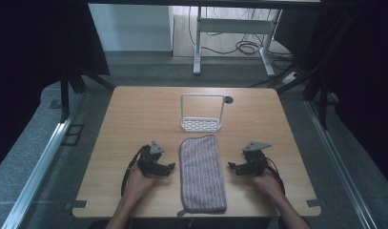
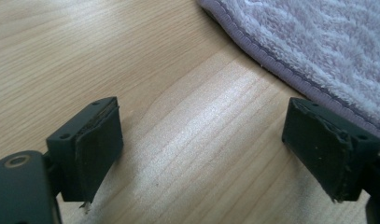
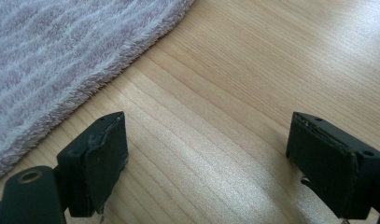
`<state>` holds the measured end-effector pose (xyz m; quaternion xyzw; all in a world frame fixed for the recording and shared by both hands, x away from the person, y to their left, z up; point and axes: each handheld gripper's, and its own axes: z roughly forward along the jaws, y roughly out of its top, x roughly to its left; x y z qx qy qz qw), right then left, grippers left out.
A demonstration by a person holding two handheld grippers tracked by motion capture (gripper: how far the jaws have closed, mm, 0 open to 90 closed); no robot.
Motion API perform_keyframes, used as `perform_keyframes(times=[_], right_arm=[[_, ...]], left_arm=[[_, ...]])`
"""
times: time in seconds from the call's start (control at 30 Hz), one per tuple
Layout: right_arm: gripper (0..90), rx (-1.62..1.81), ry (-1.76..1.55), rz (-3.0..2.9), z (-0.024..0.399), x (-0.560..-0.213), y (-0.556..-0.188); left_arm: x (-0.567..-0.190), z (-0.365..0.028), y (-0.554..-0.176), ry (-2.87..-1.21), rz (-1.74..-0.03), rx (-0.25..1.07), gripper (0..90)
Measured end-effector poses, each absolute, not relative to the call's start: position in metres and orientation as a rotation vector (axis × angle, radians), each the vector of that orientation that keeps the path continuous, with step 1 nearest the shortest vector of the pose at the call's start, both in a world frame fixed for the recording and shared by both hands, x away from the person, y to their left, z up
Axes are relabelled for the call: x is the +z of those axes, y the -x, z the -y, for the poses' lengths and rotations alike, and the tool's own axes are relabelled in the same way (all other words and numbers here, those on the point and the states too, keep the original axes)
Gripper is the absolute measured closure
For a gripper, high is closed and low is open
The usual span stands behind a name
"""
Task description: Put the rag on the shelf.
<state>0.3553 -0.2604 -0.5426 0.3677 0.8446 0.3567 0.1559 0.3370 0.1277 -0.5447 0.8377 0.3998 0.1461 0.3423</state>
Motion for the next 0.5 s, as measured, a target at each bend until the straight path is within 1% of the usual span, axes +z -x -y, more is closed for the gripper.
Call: perform_keyframes(times=[0.5], right_arm=[[11.7,1.019,-1.054,-2.418,0.2603,-0.5426,-0.3552]], left_arm=[[-0.5448,-0.1274,-0.3367,-2.175,-1.044,0.382,12.4]])
